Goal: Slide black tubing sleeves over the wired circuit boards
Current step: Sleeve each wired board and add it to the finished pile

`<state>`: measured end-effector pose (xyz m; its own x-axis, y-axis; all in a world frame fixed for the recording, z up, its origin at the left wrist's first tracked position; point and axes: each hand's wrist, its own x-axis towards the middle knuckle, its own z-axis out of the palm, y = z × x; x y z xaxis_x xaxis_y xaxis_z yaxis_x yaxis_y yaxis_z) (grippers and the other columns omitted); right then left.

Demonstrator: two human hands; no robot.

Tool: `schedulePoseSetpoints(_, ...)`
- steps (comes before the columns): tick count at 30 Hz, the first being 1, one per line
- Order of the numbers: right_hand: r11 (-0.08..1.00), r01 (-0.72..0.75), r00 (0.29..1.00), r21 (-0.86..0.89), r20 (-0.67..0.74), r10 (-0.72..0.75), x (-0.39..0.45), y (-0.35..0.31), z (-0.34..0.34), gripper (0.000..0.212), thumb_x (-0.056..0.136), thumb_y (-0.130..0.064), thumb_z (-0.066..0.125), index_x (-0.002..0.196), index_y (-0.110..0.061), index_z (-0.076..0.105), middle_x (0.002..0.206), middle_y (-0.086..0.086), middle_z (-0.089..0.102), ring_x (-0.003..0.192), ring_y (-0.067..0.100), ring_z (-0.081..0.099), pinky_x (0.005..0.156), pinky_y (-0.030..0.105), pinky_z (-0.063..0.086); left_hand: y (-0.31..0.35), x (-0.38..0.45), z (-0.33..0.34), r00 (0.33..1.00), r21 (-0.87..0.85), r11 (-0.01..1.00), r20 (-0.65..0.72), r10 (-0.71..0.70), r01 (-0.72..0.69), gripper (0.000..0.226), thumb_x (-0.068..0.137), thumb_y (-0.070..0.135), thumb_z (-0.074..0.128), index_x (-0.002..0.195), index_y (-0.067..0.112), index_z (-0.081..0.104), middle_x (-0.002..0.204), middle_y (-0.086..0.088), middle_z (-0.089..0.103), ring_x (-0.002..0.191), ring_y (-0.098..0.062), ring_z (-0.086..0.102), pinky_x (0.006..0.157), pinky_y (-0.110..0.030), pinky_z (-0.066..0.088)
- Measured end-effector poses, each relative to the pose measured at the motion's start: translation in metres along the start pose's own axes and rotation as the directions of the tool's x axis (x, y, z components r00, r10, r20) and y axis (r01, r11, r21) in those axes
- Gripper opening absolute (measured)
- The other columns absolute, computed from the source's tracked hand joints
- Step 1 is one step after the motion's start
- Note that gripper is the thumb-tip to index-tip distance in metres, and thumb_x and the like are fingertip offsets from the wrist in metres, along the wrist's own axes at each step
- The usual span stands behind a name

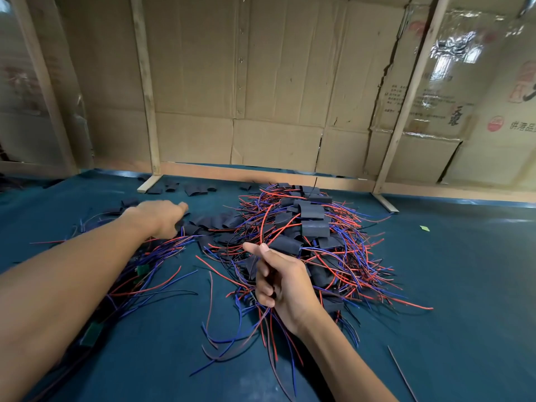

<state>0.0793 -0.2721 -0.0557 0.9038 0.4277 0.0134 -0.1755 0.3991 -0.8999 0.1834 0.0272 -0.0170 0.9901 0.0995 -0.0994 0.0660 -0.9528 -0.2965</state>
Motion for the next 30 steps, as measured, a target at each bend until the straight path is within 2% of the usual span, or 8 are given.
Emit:
schedulePoseSetpoints(2, 1.000, -0.006, 1.000, 0.001, 0.001, 0.006, 0.000, 0.000, 0.000, 0.031, 0.101, -0.026, 0.056, 0.115, -0.005, 0.073, 0.064, -0.004, 0.036, 0.047, 0.011, 0.025, 0.040, 0.019, 0.020, 0.001, -0.004, -0.003, 0.979, -0.044, 0.998, -0.196, -0.061, 0.053, 0.059, 0.089, 0.037, 0.058, 0.141, 0.019, 0.036, 0.116, -0.012, 0.066, 0.107, -0.033, 0.063, 0.083, -0.039, 0.051)
schedulePoseSetpoints(4, 1.000, 0.000, 1.000, -0.003, 0.007, 0.000, 0.000, -0.001, 0.000, 0.030, 0.100, -0.026, 0.057, 0.113, -0.005, 0.074, 0.063, -0.004, 0.037, 0.046, 0.011, 0.026, 0.040, 0.018, 0.021, 0.008, -0.011, -0.006, 0.928, -0.393, 0.919, -0.329, -0.176, 0.035, 0.067, 0.087, 0.035, 0.065, 0.145, 0.019, 0.038, 0.113, -0.010, 0.069, 0.109, -0.033, 0.063, 0.087, -0.039, 0.051)
schedulePoseSetpoints(7, 0.999, 0.017, 1.000, -0.031, 0.025, -0.016, 0.000, -0.001, 0.002, 0.027, 0.100, -0.023, 0.059, 0.108, -0.004, 0.075, 0.061, -0.002, 0.038, 0.044, 0.012, 0.029, 0.040, 0.019, 0.026, 0.043, -0.035, -0.013, 0.850, -0.888, 0.417, -0.364, -0.381, -0.193, 0.059, 0.081, 0.033, 0.080, 0.135, 0.025, 0.057, 0.098, 0.008, 0.073, 0.096, -0.015, 0.068, 0.088, -0.031, 0.051)
schedulePoseSetpoints(10, 0.998, 0.019, 0.998, -0.056, 0.056, -0.016, -0.001, 0.001, 0.006, 0.024, 0.098, -0.020, 0.060, 0.106, -0.003, 0.076, 0.059, 0.000, 0.038, 0.042, 0.014, 0.033, 0.041, 0.020, 0.031, 0.088, -0.060, -0.009, 0.910, -0.930, -0.181, -0.249, -0.333, -0.320, 0.046, 0.079, 0.022, 0.083, 0.122, 0.020, 0.068, 0.094, 0.002, 0.076, 0.084, -0.014, 0.073, 0.075, -0.030, 0.057)
schedulePoseSetpoints(12, 0.998, 0.018, 0.998, -0.058, 0.066, -0.015, -0.002, 0.002, 0.006, 0.024, 0.097, -0.017, 0.060, 0.108, -0.001, 0.073, 0.057, 0.002, 0.037, 0.041, 0.015, 0.036, 0.041, 0.021, 0.034, 0.111, -0.072, 0.000, 0.922, -0.890, -0.318, -0.225, -0.315, -0.326, 0.041, 0.081, 0.014, 0.081, 0.120, 0.014, 0.070, 0.100, -0.003, 0.077, 0.090, -0.017, 0.073, 0.084, -0.036, 0.057)
schedulePoseSetpoints(18, 1.000, 0.020, 0.996, -0.017, 0.090, -0.018, -0.003, -0.012, -0.002, 0.019, 0.094, -0.013, 0.058, 0.096, -0.005, 0.074, 0.061, 0.003, 0.040, 0.043, 0.014, 0.033, 0.040, 0.021, 0.031, 0.130, -0.096, 0.029, 0.772, -0.815, 0.289, -0.574, -0.274, -0.503, 0.044, 0.078, 0.007, 0.077, 0.119, 0.022, 0.070, 0.109, 0.012, 0.069, 0.101, 0.001, 0.065, 0.095, -0.025, 0.049)
schedulePoseSetpoints(24, 0.990, -0.089, 0.993, -0.108, 0.069, 0.097, -0.006, -0.019, -0.005, 0.022, 0.093, -0.026, 0.066, 0.081, -0.009, 0.069, 0.057, -0.004, 0.023, 0.039, 0.010, 0.018, 0.036, 0.017, 0.021, 0.120, -0.102, 0.031, 0.618, -0.631, 0.452, -0.761, -0.199, -0.630, 0.050, 0.077, -0.001, 0.074, 0.121, 0.021, 0.068, 0.119, 0.012, 0.062, 0.111, 0.001, 0.059, 0.096, -0.021, 0.046)
schedulePoseSetpoints(30, 0.978, -0.134, 0.987, -0.159, 0.066, 0.146, -0.010, -0.019, -0.001, 0.026, 0.091, -0.022, 0.065, 0.070, -0.008, 0.059, 0.053, -0.004, 0.019, 0.036, 0.011, 0.015, 0.036, 0.018, 0.018, 0.118, -0.104, 0.030, 0.562, -0.594, 0.479, -0.795, -0.227, -0.647, 0.044, 0.080, -0.004, 0.074, 0.120, 0.015, 0.070, 0.120, 0.004, 0.063, 0.113, -0.005, 0.059, 0.096, -0.029, 0.049)
